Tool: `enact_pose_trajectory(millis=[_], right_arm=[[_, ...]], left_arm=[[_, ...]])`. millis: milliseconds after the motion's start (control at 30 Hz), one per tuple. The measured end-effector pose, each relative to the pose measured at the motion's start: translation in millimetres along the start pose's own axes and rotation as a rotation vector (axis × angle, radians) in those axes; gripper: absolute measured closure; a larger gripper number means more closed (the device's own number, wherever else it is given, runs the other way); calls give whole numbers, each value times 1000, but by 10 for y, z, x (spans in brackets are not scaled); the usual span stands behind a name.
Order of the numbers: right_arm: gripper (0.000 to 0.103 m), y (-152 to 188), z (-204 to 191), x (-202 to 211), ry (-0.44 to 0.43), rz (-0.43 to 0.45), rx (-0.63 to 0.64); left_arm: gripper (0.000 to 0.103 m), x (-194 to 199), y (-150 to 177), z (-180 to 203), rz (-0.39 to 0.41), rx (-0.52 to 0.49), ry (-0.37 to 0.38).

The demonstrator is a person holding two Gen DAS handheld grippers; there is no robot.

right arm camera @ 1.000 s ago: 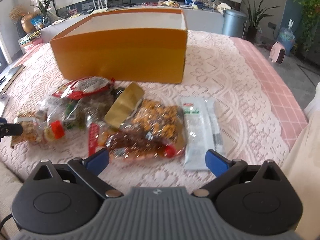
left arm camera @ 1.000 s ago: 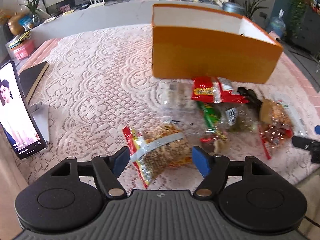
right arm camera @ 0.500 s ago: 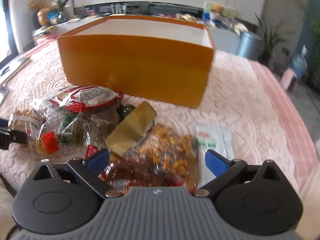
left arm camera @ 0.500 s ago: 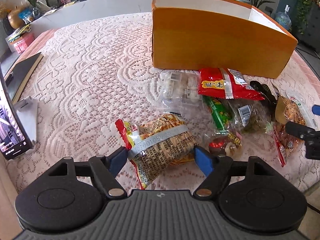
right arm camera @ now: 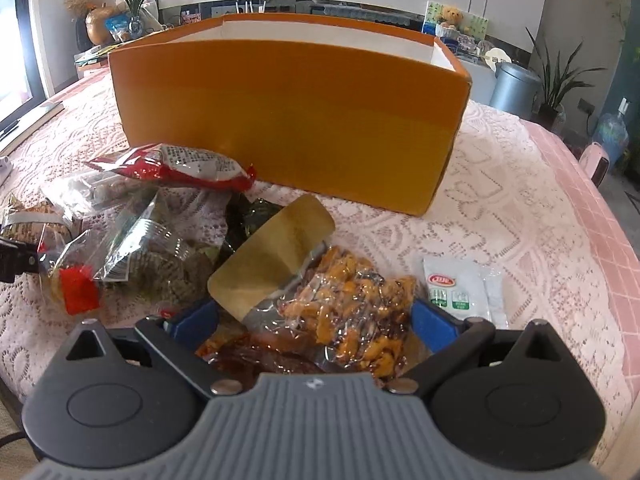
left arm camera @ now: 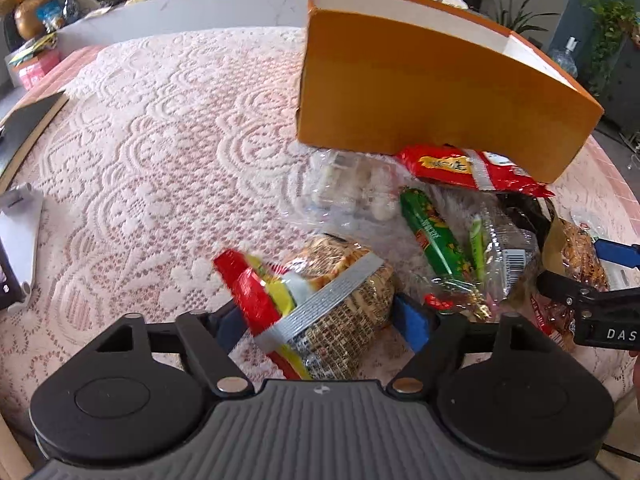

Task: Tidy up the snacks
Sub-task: 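Grasp the striped chip bag with the left tool while the right tool grasps the peanut snack bag, then lift both held bags and carry them over the orange box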

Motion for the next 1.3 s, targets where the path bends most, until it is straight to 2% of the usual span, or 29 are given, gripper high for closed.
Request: enact_pose_trajectory(millis=[167,267,333,433,500,533,567,600,633,800,833,867,1067,1167,1300], right_arm=[[28,31,-33,26,59,13,30],[37,66,-64,37,80,10,58],[49,69,-75,65,99,23,70],[56,77,-78,89,140,36,104],[59,79,-75,134,136,48,99],[71,78,-75,167,137,62,96],[73,74,-80,208,145,81,101],[83,63,-91,248,165,105,119],[87,59,-109,279,184,121,140],[89,41,-101,350,180,141,131],[96,32,-102,375,187,151,137],[98,28,-102,402,185,159,136],[100,-59,-132,594,170,195,124],[99,-100,-105,749,126,201,77],[100,-140,-44,978,36,216,-1]], left_arm=[[29,32,12,72,24,-38,-17],[33,43,5,95,34,-57,-26],[35,60,17,103,39,-63,-31],[38,103,25,112,50,-74,-40],[41,145,35,126,59,-79,-41],[41,188,58,141,65,-83,-46],[42,203,61,142,70,-86,-52],[43,216,62,139,76,-89,-58],[43,237,65,137,81,-89,-62],[45,342,67,108,109,-76,-67],[45,372,65,99,115,-70,-67],[46,402,66,88,121,-63,-67],[47,608,55,52,170,-32,-52],[47,738,33,83,201,-31,-27],[47,788,12,167,193,-28,35]])
Point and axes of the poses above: each gripper's, at about its wrist camera, not at the fingertips, and x roughly against the way its jaws point, z to its right, y to its underside, the point moved 4 cm from there along -x, roughly the way its jaws point, and after that the axes turned 5 degrees about -z, right-handed, at the moved point
